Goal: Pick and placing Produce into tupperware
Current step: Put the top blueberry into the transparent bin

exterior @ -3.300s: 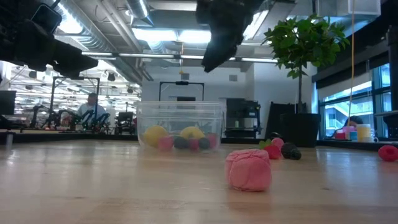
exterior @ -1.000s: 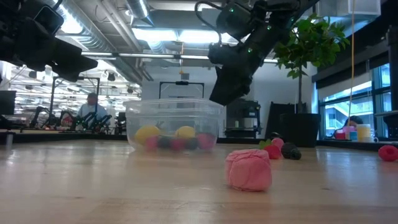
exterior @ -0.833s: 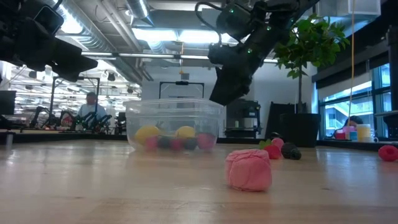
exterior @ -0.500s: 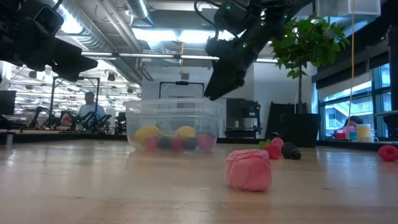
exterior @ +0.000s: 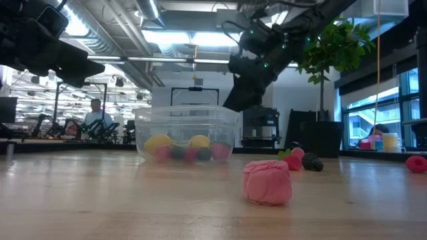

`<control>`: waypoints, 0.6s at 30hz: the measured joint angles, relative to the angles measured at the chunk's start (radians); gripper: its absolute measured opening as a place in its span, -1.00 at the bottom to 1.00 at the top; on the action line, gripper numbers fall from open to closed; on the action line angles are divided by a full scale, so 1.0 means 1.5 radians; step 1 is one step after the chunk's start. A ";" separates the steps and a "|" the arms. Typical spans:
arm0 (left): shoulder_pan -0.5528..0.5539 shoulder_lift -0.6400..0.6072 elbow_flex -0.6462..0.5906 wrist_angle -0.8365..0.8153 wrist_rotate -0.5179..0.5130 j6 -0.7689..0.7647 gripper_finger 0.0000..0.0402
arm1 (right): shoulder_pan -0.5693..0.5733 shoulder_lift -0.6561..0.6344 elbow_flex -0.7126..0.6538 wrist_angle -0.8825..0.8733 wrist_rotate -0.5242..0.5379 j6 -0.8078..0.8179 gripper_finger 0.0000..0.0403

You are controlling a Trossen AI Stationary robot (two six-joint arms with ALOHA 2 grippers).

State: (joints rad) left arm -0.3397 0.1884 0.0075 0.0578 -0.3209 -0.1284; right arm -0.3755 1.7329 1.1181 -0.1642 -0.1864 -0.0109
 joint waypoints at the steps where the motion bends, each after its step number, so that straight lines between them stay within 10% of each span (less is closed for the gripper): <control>1: 0.000 0.000 0.000 0.000 0.000 0.000 0.08 | -0.002 0.000 -0.010 0.014 0.000 0.000 0.17; 18: 0.000 0.000 0.000 0.000 0.000 0.000 0.08 | 0.004 0.001 -0.211 0.332 0.000 0.006 0.17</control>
State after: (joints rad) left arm -0.3397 0.1884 0.0075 0.0575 -0.3210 -0.1284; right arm -0.3694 1.7340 0.8022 0.3334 -0.1857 -0.0018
